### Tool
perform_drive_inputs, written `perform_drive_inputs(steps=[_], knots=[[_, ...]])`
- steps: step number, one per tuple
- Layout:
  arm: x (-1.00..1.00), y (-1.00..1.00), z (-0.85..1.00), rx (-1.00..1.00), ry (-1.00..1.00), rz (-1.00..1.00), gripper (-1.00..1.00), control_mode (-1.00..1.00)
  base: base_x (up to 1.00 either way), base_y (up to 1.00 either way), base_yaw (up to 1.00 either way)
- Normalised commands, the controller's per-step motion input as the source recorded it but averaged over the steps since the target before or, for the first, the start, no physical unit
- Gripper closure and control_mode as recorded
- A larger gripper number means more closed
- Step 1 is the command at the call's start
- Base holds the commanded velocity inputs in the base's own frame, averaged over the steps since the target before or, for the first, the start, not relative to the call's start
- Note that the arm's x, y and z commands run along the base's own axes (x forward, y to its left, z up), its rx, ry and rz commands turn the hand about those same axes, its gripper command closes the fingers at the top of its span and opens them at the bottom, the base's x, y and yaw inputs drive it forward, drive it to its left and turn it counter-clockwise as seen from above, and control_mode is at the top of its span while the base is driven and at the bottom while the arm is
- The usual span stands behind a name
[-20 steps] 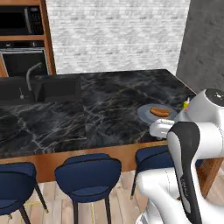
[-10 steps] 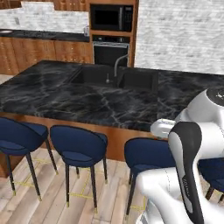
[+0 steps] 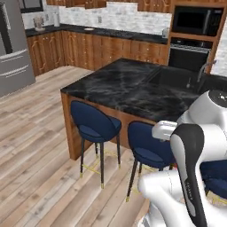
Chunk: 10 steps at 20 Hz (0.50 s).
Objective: Move the hot dog bun to the plate on the dining table and place the condiment next to that plate. Then navigate to the fridge and take the sausage and place it on the plate as well.
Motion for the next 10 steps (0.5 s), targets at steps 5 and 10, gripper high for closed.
perform_drive_inputs(steps=[5,10], knots=[[0.0,0.0,0.0,0.0,0.0,0.0,-1.0,1.0,0.85,0.56,0.35],[0.0,0.0,0.0,0.0,0.0,0.0,-1.0,1.0,1.0,0.48,0.26]])
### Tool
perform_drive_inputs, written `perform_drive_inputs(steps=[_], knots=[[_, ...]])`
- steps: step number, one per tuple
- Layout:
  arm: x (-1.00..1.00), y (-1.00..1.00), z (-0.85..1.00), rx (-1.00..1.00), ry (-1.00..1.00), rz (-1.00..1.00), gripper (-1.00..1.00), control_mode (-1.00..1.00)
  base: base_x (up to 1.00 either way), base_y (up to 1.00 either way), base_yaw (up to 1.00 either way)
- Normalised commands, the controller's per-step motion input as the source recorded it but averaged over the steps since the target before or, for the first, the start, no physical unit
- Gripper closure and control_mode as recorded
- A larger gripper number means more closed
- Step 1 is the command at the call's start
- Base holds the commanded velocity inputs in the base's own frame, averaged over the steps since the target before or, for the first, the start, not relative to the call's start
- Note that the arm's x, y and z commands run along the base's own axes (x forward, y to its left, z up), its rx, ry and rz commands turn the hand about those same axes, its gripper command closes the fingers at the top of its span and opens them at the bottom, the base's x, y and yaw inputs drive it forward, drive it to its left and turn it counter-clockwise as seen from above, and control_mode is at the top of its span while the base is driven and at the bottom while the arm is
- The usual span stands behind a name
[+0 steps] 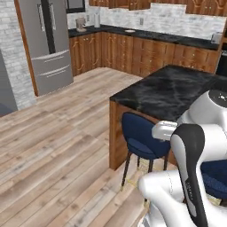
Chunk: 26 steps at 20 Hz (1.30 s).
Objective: Move the hot dog bun to the plate on the dining table and place the condiment next to that plate. Then navigate to the fridge and take the sausage and place it on the plate as well.
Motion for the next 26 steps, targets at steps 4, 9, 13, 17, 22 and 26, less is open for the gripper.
perform_drive_inputs(steps=[4,9,13,17,22,26], knots=[[0.0,0.0,0.0,0.0,0.0,0.0,-1.0,1.0,1.0,0.47,0.21],[0.0,0.0,0.0,0.0,0.0,0.0,-1.0,1.0,1.0,0.43,0.16],[0.0,0.0,0.0,0.0,0.0,0.0,-1.0,1.0,1.0,0.25,0.06],[0.0,0.0,0.0,0.0,0.0,0.0,-1.0,1.0,1.0,0.12,-0.01],[0.0,0.0,0.0,0.0,0.0,0.0,-1.0,1.0,1.0,0.11,-0.1],[0.0,0.0,0.0,0.0,0.0,0.0,-1.0,1.0,1.0,0.2,-0.1]])
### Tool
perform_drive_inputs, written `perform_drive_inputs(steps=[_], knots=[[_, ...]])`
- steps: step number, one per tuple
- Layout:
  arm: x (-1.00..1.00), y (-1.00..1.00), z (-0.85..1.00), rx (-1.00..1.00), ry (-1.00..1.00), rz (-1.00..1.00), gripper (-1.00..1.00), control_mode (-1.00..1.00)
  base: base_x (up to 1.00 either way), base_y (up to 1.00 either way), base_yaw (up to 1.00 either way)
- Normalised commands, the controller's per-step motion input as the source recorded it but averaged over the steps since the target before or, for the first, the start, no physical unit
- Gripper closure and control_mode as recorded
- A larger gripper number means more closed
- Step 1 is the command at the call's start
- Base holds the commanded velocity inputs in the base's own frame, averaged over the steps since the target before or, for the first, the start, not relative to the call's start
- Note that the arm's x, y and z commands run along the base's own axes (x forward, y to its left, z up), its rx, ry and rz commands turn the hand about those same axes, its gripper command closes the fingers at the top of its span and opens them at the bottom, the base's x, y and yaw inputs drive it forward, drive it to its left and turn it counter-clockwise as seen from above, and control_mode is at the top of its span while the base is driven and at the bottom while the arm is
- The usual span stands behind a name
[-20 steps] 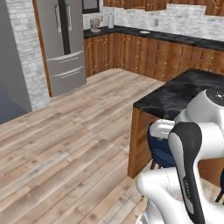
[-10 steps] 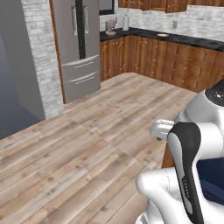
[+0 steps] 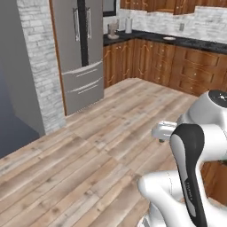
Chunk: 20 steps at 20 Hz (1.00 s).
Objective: Move the hot dog bun to the plate on the dining table and place the condiment next to that plate. Then navigate to the fridge and take the sausage and place it on the plate as well.
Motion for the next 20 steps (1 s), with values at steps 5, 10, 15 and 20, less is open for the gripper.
perform_drive_inputs(steps=[5,10,15,20], knots=[[0.0,0.0,0.0,0.0,0.0,0.0,-1.0,1.0,1.0,0.25,-0.03],[0.0,0.0,0.0,0.0,0.0,0.0,-1.0,1.0,1.0,0.17,0.0],[0.0,0.0,0.0,0.0,0.0,0.0,-1.0,1.0,1.0,0.01,0.0],[0.0,0.0,0.0,0.0,0.0,0.0,-1.0,1.0,1.0,0.0,0.04]])
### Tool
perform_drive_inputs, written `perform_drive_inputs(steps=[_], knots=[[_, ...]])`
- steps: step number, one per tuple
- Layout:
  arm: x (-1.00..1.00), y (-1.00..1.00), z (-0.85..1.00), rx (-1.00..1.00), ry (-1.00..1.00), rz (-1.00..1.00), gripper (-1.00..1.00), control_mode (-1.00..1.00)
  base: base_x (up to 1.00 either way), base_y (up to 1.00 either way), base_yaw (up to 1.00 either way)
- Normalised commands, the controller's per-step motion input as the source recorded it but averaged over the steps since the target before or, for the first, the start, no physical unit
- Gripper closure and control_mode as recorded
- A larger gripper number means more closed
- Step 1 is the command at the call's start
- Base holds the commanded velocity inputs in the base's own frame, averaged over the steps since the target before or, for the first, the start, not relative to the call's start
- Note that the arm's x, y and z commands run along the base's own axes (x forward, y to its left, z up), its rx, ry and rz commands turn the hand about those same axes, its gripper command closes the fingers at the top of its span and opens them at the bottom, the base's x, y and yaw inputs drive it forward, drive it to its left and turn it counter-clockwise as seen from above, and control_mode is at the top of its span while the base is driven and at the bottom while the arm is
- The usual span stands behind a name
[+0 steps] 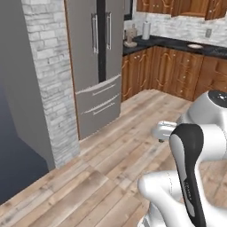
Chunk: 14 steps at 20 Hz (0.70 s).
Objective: Move the hot dog bun to the plate on the dining table and place the condiment next to that plate. Then navigate to the fridge and take the sausage and place it on the plate as well.
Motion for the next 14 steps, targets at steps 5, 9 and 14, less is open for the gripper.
perform_drive_inputs(steps=[5,9,14], knots=[[0.0,0.0,0.0,0.0,0.0,0.0,-1.0,1.0,1.0,-0.21,0.16],[0.0,0.0,0.0,0.0,0.0,0.0,-1.0,1.0,1.0,-0.41,0.22],[0.0,0.0,0.0,0.0,0.0,0.0,-1.0,1.0,1.0,-0.51,0.23]])
